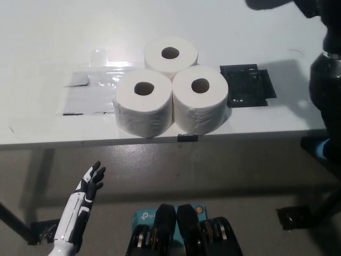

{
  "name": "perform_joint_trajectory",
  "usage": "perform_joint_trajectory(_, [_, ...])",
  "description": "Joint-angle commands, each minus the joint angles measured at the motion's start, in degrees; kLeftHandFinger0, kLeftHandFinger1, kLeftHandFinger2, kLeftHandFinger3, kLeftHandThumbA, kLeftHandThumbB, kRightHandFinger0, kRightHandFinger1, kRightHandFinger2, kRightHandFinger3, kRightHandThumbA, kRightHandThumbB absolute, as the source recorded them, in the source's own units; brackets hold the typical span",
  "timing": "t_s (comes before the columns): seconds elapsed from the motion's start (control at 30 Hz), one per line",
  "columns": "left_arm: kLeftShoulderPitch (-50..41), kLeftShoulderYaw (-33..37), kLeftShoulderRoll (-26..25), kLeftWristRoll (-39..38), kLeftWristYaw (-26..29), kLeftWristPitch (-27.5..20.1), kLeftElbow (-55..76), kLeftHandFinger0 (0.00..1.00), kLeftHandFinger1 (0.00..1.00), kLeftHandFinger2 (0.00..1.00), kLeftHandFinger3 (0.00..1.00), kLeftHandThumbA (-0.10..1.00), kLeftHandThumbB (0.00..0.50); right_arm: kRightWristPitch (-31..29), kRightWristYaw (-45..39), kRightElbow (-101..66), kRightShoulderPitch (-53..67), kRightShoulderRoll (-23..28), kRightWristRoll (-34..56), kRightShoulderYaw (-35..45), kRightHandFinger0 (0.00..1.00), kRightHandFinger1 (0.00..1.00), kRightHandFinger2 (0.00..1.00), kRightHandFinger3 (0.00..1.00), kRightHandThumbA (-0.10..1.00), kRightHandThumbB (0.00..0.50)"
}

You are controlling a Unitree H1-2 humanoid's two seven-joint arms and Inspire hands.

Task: A few rolls of toilet paper are kept infront of the robot and the robot uses its right hand to lift one of the rolls and and places it on top of the other rolls to stack it.

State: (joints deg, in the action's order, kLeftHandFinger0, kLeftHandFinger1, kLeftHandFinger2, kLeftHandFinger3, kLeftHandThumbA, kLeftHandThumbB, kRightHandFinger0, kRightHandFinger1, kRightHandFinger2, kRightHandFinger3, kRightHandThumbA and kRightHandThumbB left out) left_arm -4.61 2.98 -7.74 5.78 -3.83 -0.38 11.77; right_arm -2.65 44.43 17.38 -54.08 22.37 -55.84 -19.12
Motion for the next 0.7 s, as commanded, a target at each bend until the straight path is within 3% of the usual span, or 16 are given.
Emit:
perform_joint_trajectory(0.0, [0.1, -0.4, 0.0, -0.7, 0.0, -2.0, 2.4, 1.00, 1.00, 1.00, 1.00, 1.00, 0.321, -2.1, -3.3, -1.3, -4.3, -1.1, -4.0, -3.0, 0.00, 0.00, 0.56, 0.51, -0.10, 0.311])
perform_joint_trajectory(0.1, [0.1, -0.4, 0.0, -0.6, 0.0, -1.4, 2.9, 1.00, 1.00, 1.00, 1.00, 1.00, 0.331, -3.6, -6.7, -0.7, -4.0, -1.9, -3.6, -5.3, 0.00, 0.02, 0.60, 0.53, -0.10, 0.265])
perform_joint_trajectory(0.27, [0.4, -0.2, -0.3, -0.7, -0.4, -1.8, 2.7, 1.00, 1.00, 1.00, 1.00, 1.00, 0.319, -5.1, -6.8, 5.2, -4.4, -3.3, -6.1, -10.0, 0.00, 0.05, 0.61, 0.47, -0.10, 0.354])
perform_joint_trajectory(0.37, [0.5, -0.2, -0.2, -0.7, -0.4, -1.8, 2.7, 1.00, 1.00, 1.00, 1.00, 1.00, 0.314, -6.0, -7.2, 7.4, -4.6, -4.2, -5.8, -11.4, 0.00, 0.02, 0.59, 0.45, -0.10, 0.311])
perform_joint_trajectory(0.5, [0.7, -0.2, -0.2, -0.6, -0.3, -1.8, 2.5, 1.00, 1.00, 1.00, 1.00, 1.00, 0.341, -6.3, -7.6, 9.4, -5.1, -5.4, -6.4, -12.7, 0.00, 0.00, 0.53, 0.26, -0.10, 0.310])
perform_joint_trajectory(0.53, [0.8, -0.2, -0.2, -0.6, -0.4, -1.7, 2.7, 1.00, 1.00, 1.00, 1.00, 1.00, 0.337, -5.9, -8.4, 9.5, -5.3, -5.6, -7.0, -13.2, 0.00, 0.00, 0.50, 0.26, -0.10, 0.314])
perform_joint_trajectory(0.6, [0.7, -0.2, -0.2, -0.6, -0.3, -1.6, 2.7, 1.00, 1.00, 1.00, 1.00, 1.00, 0.322, -6.1, -7.8, 10.2, -5.6, -5.8, -7.7, -13.7, 0.00, 0.00, 0.41, 0.17, -0.10, 0.342])
perform_joint_trajectory(0.67, [0.8, -0.2, -0.2, -0.6, -0.3, -1.7, 2.7, 1.00, 1.00, 1.00, 1.00, 1.00, 0.320, -6.6, -7.5, 10.7, -5.9, -5.9, -8.0, -14.0, 0.00, 0.00, 0.35, 0.10, -0.10, 0.337])
